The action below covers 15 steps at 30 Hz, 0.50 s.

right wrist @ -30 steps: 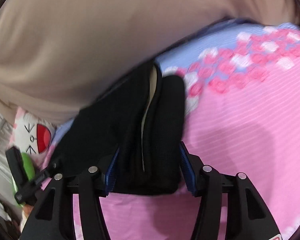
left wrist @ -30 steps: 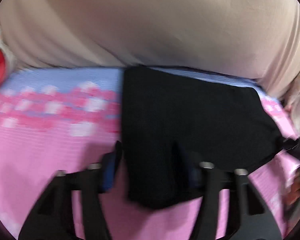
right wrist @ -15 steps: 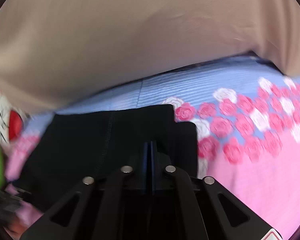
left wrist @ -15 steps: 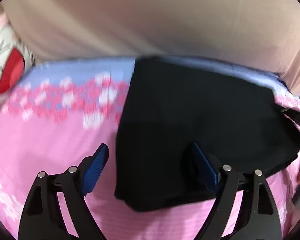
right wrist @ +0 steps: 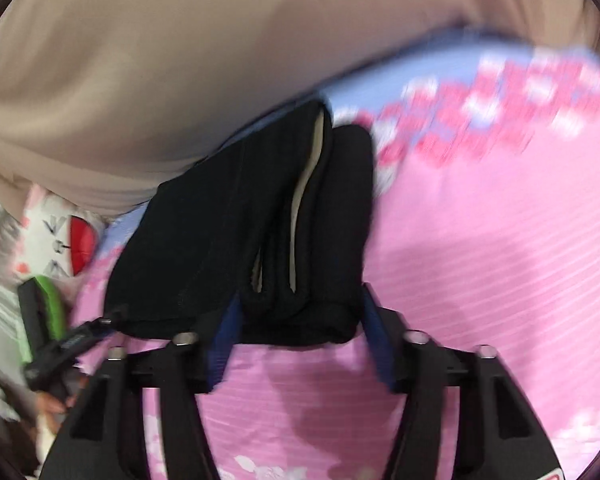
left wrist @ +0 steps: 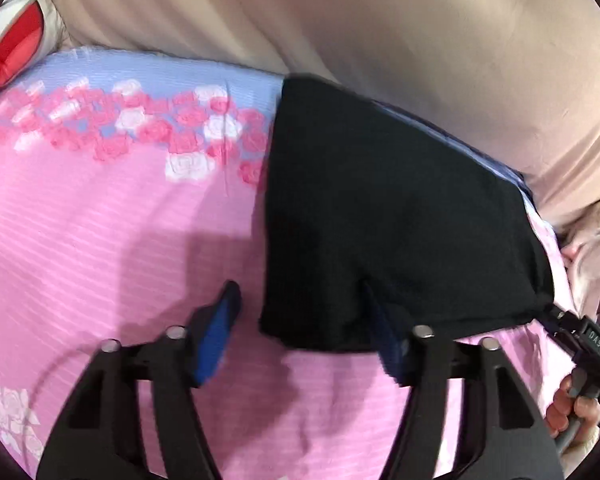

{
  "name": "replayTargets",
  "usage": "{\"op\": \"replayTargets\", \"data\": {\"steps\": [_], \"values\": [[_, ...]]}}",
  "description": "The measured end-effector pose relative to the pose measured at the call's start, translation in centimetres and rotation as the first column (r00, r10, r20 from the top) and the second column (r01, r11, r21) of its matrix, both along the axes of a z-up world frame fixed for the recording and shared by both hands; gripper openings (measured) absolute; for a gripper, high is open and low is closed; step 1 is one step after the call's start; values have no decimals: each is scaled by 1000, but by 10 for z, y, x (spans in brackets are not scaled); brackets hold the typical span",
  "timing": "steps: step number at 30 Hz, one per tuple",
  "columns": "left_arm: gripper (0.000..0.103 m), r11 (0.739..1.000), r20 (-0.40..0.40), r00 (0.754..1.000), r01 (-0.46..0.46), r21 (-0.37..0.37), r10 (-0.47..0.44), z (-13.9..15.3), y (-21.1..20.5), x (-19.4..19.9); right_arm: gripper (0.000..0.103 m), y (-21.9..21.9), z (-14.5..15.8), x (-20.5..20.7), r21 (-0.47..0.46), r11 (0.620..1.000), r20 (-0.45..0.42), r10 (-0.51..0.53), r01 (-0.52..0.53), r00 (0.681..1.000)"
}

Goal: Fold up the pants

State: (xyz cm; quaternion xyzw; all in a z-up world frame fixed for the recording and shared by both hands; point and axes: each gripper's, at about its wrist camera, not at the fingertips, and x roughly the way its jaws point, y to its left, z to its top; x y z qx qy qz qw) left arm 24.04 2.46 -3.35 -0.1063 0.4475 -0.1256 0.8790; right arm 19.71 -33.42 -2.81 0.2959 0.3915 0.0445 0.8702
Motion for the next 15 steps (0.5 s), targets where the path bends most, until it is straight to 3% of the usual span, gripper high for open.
{"op": "replayTargets", "data": {"steps": [1, 4, 6, 7, 8, 9, 11, 12, 14, 15], "values": [[24, 999, -3, 999, 43, -17, -43, 6, -6, -4, 34, -1, 1, -2, 18, 1000, 10, 7, -7, 1000], [20, 998, 72, 995, 66, 17, -67, 31, -15, -21, 30, -9, 19, -11, 18, 1000, 64, 19, -20, 998], [21, 996, 52, 995, 85, 11, -86, 32, -20, -24, 33, -17, 20, -16, 8, 1000, 76, 1, -1, 997], [23, 996, 34, 996, 82, 36, -83, 26, -24, -24, 40, -19, 14, -13, -10, 1000, 51, -3, 3, 999], [29, 994, 24, 998, 59, 89, -61, 18, -27, -24, 42, -20, 1, -7, -23, 1000, -5, 6, -6, 1000], [34, 992, 11, 999, 47, 115, -48, 13, -27, -25, 42, -22, -5, -10, 5, 1000, -6, -9, 9, 1000], [45, 991, 17, 1000, 19, 134, -21, 16, -23, -34, 42, -20, 11, -21, -14, 999, 5, -38, 38, 999], [58, 987, 32, 999, -4, 159, -1, 21, -22, -39, 37, -13, 30, -32, -95, 993, 54, -60, 65, 997], [66, 974, 132, 990, -79, 214, 52, 39, -17, -53, 22, 3, 56, -45, -186, 981, 140, -36, 62, 990], [69, 965, 161, 985, -105, 240, 67, 43, -17, -57, 5, 10, 64, -45, -188, 981, 154, -8, 38, 988]]}}
